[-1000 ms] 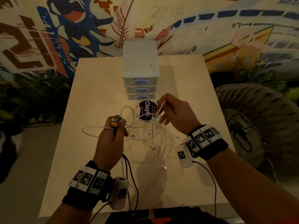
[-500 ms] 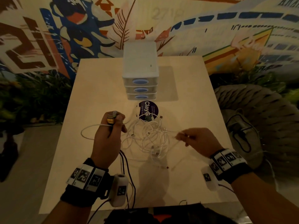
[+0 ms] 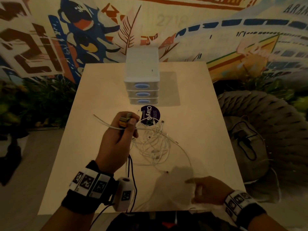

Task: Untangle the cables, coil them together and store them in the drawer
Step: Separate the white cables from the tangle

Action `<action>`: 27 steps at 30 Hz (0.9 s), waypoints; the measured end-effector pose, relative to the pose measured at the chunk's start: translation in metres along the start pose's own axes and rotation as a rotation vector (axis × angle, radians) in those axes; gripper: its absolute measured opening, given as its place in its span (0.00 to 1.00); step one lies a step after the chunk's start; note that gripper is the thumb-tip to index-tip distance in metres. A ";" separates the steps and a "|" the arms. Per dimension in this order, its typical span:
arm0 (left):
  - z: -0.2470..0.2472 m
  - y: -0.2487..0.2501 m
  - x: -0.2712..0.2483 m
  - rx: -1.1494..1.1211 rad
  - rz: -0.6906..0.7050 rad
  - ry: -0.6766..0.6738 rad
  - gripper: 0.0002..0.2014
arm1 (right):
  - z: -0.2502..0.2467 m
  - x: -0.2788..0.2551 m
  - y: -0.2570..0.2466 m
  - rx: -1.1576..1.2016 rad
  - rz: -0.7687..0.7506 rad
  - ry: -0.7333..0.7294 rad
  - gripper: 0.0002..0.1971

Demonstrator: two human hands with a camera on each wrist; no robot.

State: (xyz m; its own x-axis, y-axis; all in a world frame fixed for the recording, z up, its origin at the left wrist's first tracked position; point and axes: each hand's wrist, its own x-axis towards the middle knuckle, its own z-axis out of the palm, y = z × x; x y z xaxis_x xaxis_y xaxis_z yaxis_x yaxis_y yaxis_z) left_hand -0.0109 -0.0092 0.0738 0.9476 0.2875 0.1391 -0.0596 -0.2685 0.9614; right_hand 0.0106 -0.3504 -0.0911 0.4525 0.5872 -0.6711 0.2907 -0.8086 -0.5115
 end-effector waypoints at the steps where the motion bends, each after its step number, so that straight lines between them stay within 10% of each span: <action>1: 0.002 0.003 -0.002 0.012 0.000 -0.026 0.08 | -0.012 -0.001 -0.006 -0.016 -0.011 0.024 0.30; 8: 0.018 0.011 -0.012 0.100 -0.008 -0.203 0.08 | -0.132 -0.017 -0.122 0.218 -0.445 0.883 0.16; 13: 0.026 0.016 -0.019 0.298 0.032 -0.492 0.09 | -0.178 -0.021 -0.211 0.259 -0.406 0.519 0.32; 19: 0.033 0.007 -0.029 0.398 0.080 -0.610 0.21 | -0.171 -0.005 -0.232 -0.107 -0.520 0.148 0.18; 27: 0.021 0.010 -0.028 0.399 -0.021 -0.541 0.18 | -0.178 -0.007 -0.199 0.585 -0.571 0.506 0.14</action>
State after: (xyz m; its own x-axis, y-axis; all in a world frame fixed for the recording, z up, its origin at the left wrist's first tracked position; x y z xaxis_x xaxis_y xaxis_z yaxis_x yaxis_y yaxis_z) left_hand -0.0316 -0.0398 0.0745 0.9773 -0.1766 -0.1174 -0.0169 -0.6166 0.7871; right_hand 0.0997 -0.2000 0.1108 0.7227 0.6911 0.0034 0.1752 -0.1784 -0.9682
